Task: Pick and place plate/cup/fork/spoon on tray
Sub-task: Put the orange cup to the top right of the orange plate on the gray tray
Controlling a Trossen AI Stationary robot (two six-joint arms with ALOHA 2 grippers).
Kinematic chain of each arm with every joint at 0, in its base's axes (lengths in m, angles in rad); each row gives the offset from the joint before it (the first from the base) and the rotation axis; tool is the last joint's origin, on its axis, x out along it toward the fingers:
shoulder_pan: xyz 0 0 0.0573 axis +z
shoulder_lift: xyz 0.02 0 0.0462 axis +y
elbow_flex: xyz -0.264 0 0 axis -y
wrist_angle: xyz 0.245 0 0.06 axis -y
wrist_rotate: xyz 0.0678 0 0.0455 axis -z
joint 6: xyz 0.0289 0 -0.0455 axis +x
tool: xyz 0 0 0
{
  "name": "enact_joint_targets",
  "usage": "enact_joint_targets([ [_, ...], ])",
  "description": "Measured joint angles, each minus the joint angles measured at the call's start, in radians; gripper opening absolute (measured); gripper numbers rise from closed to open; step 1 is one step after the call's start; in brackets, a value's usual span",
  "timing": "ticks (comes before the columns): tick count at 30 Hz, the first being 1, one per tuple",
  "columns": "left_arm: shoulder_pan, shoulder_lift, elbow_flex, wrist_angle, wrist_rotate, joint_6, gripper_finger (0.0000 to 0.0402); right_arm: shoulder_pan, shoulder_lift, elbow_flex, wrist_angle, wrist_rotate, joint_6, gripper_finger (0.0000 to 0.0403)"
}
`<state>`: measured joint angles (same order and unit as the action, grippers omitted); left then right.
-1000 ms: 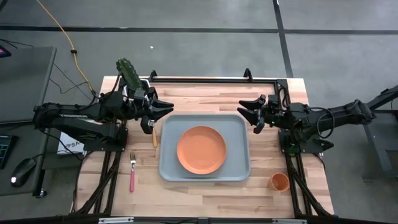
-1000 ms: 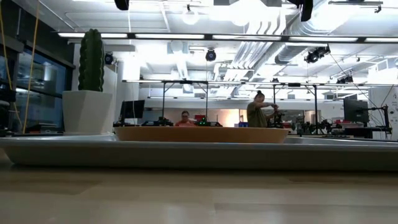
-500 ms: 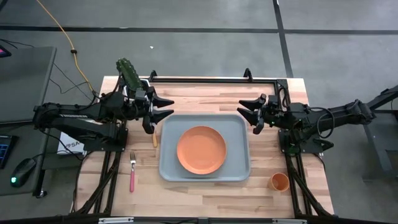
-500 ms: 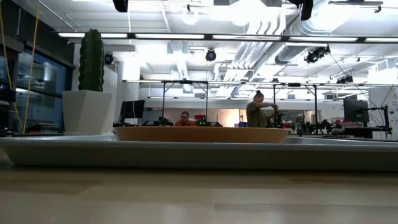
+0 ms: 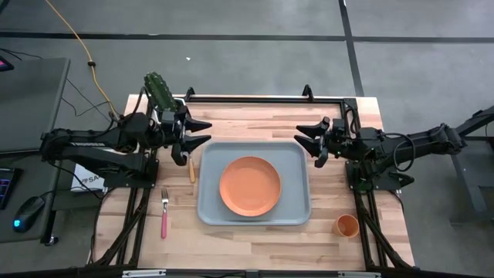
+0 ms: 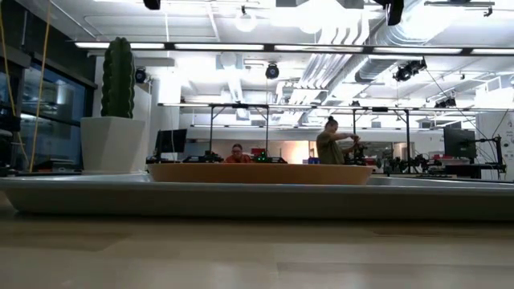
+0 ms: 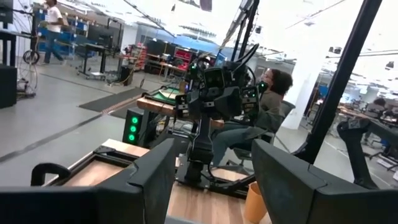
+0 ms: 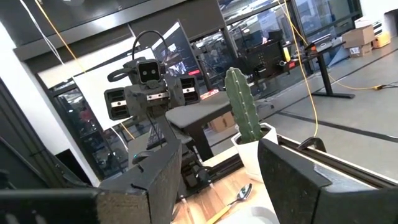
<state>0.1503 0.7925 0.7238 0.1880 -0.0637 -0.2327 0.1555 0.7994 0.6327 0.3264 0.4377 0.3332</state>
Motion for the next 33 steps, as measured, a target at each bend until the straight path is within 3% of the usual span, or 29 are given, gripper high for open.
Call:
enact_joint_targets([
  [7,-0.002,-0.048,0.0,-0.165,0.008,-0.045,0.02,0.0,0.0,0.0,0.0,0.0,-0.001,0.0204],
  [12,-0.002,-0.067,0.0,-0.184,0.008,-0.044,0.02,0.0,0.0,0.0,0.0,0.0,0.013,0.0204],
  [15,-0.002,-0.072,0.0,-0.184,0.008,-0.044,0.02,0.0,0.0,0.01,-0.018,-0.006,0.152,0.0204],
  [17,-0.002,-0.071,0.0,-0.184,0.008,-0.044,0.02,0.002,0.001,0.059,-0.084,-0.072,0.204,0.0204],
  [20,-0.002,-0.071,0.0,-0.184,0.008,-0.044,0.02,0.03,0.008,0.208,-0.375,-0.214,0.278,0.0204],
  [25,-0.002,-0.07,0.0,-0.184,0.008,-0.044,0.02,0.118,0.123,0.529,-1.118,-0.397,0.501,0.0204],
  [27,-0.002,-0.07,0.0,-0.184,0.008,-0.044,0.02,0.18,0.185,0.604,-1.327,-0.489,0.602,0.0204],
  [30,-0.002,-0.07,0.0,-0.184,0.008,-0.044,0.02,0.283,0.259,0.647,-1.486,-0.597,0.702,0.0204],
  [33,-0.002,-0.07,0.0,-0.183,0.008,-0.044,0.02,0.398,0.314,0.625,-1.525,-0.655,0.785,0.0204],
])
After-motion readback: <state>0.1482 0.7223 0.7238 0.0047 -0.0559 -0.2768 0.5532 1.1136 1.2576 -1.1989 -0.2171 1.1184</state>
